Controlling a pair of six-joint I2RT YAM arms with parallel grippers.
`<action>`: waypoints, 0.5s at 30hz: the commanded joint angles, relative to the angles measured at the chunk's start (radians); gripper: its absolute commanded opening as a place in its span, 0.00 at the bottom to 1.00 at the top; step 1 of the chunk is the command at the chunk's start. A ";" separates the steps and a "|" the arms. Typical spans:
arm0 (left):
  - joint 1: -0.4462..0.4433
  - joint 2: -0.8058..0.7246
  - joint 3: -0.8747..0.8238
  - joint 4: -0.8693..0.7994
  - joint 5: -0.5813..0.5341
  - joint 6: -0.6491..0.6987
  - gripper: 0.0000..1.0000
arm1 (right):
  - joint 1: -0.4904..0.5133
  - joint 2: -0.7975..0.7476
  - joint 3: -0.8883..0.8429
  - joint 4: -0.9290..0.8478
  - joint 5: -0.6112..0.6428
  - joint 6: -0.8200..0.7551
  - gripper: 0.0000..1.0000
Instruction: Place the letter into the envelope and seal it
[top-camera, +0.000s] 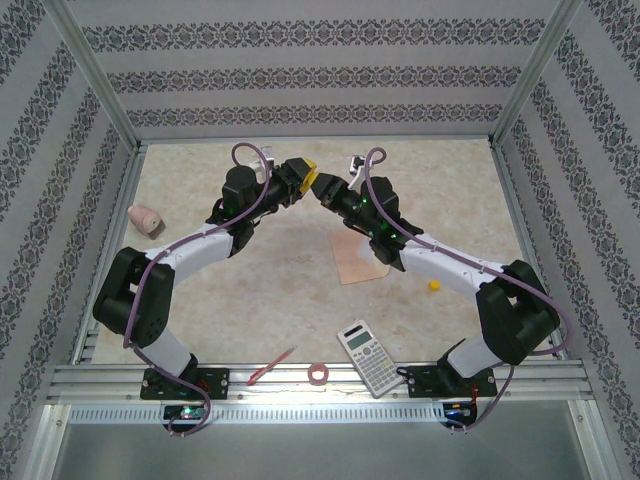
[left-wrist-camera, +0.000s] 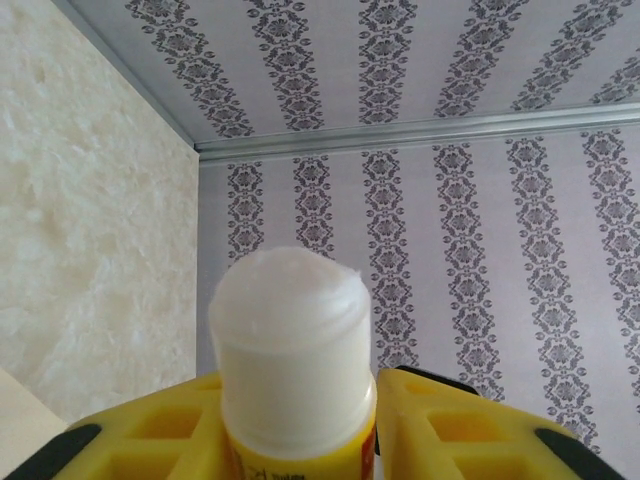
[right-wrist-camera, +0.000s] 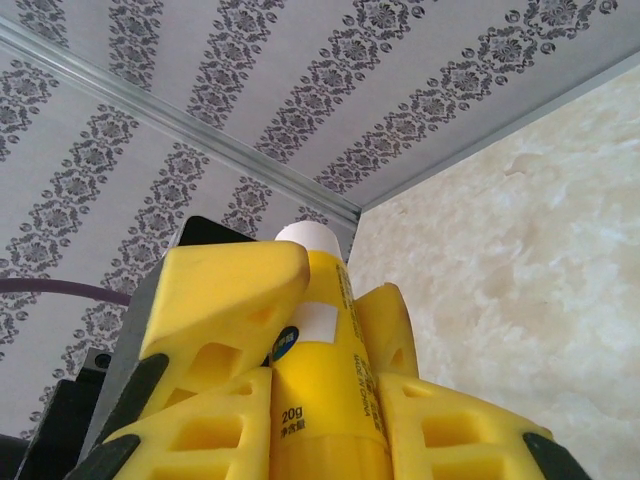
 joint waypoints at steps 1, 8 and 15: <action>0.001 0.001 -0.002 0.083 0.010 0.004 0.30 | 0.012 0.018 0.017 0.019 0.016 0.004 0.07; 0.001 0.000 -0.003 0.082 0.011 0.010 0.17 | 0.013 0.010 0.016 0.009 0.013 -0.007 0.26; 0.006 0.015 0.019 0.072 0.037 0.023 0.15 | 0.012 -0.058 -0.027 -0.050 0.063 -0.058 0.61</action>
